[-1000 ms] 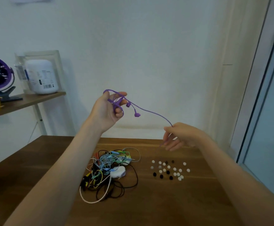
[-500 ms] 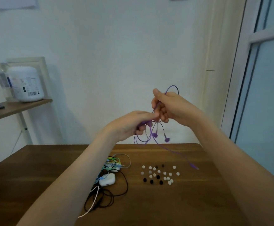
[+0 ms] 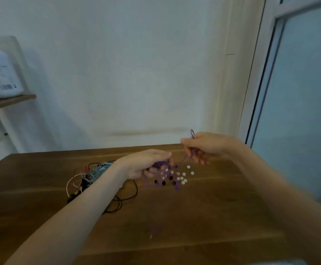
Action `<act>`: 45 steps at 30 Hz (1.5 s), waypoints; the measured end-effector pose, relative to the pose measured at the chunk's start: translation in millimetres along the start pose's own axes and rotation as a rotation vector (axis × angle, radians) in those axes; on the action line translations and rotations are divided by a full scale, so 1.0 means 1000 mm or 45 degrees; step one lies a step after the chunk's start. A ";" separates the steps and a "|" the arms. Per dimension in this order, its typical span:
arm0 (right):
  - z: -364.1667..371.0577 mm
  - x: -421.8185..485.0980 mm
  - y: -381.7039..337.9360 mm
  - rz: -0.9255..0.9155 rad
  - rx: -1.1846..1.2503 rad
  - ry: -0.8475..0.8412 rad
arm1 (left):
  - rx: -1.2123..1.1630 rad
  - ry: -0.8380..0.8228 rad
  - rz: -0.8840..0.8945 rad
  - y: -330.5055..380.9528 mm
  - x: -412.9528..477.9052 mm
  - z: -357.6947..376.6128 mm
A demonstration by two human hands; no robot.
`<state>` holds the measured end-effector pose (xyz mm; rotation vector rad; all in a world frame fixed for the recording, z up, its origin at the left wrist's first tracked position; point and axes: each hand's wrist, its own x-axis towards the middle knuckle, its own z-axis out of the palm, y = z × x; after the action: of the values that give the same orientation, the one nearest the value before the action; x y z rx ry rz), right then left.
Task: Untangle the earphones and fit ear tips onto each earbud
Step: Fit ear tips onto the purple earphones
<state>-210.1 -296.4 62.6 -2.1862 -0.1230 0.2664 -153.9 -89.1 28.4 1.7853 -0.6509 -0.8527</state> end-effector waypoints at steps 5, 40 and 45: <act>0.007 -0.005 0.041 0.311 -0.296 -0.233 | 0.215 -0.104 -0.118 -0.020 -0.001 0.002; 0.086 0.016 0.060 0.128 -0.675 -0.095 | 0.456 0.209 -0.027 -0.034 -0.020 -0.007; 0.087 0.015 0.079 0.108 -0.687 -0.159 | 0.887 -0.073 -0.458 -0.041 -0.026 -0.012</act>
<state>-216.3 -271.7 -52.9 -2.7132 -0.1888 0.4597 -158.6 -49.1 -0.9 2.5696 -0.7298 -0.9905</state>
